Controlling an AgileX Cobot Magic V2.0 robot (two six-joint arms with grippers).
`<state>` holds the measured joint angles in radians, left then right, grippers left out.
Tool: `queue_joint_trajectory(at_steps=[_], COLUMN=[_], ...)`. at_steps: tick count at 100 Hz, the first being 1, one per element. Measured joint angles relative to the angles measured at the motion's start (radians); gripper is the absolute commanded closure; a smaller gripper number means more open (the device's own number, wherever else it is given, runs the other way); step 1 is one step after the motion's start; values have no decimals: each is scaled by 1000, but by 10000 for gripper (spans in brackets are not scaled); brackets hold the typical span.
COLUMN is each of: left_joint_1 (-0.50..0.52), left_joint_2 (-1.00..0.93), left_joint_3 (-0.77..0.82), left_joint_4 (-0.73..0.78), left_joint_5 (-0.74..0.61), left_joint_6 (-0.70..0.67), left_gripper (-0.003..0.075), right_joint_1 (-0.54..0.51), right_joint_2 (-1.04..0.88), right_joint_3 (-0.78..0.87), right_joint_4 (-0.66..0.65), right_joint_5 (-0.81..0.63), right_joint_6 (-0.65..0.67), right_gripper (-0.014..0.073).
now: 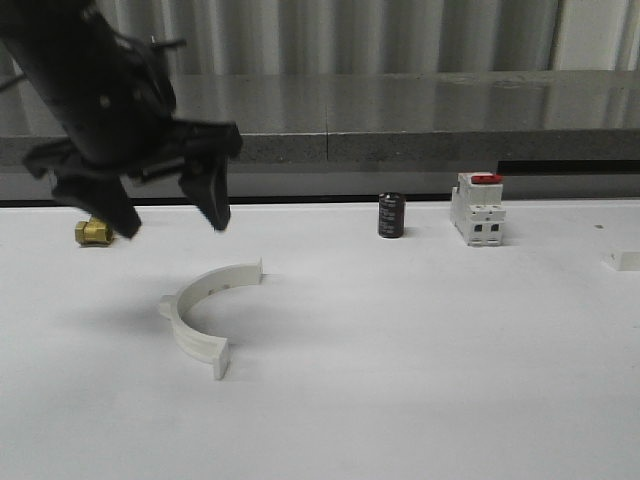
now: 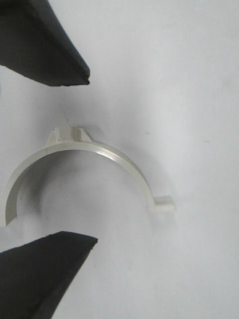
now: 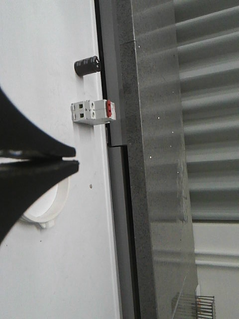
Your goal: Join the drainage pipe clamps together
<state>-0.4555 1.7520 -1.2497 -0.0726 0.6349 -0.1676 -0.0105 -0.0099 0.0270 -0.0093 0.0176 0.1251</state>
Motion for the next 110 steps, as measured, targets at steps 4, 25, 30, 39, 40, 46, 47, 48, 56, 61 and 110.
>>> queue_joint_trajectory(at_steps=[4, 25, 30, 39, 40, 46, 47, 48, 56, 61, 110], left_joint_1=[12, 130, 170, 244, 250, 292, 295, 302, 323, 326, 330], left_joint_2=[-47, -286, -344, -454, -471, -543, -561, -571, -676, -752, -1178], left_joint_3=[0, 63, 98, 176, 189, 247, 262, 270, 358, 415, 764], left_joint_4=[0, 0, 0, 0, 0, 0, 0, 0, 0, 0, -4], left_joint_5=[0, -24, -34, -53, -57, -75, -81, -84, -117, -133, -182], left_joint_6=[21, 112, 131, 162, 168, 179, 181, 181, 190, 195, 199], left_gripper=[136, 136, 136, 136, 136, 136, 136, 136, 136, 136, 695], right_joint_1=[0, 0, 0, 0, 0, 0, 0, 0, 0, 0, 0], right_joint_2=[0, 0, 0, 0, 0, 0, 0, 0, 0, 0, 153], right_joint_3=[0, 0, 0, 0, 0, 0, 0, 0, 0, 0, -348], right_joint_4=[0, 0, 0, 0, 0, 0, 0, 0, 0, 0, 0], right_joint_5=[0, 0, 0, 0, 0, -2, -4, -4, -18, -18, 378], right_joint_6=[0, 0, 0, 0, 0, 0, 0, 0, 0, 0, 0], right_gripper=[662, 662, 662, 662, 662, 662, 662, 662, 662, 662, 662])
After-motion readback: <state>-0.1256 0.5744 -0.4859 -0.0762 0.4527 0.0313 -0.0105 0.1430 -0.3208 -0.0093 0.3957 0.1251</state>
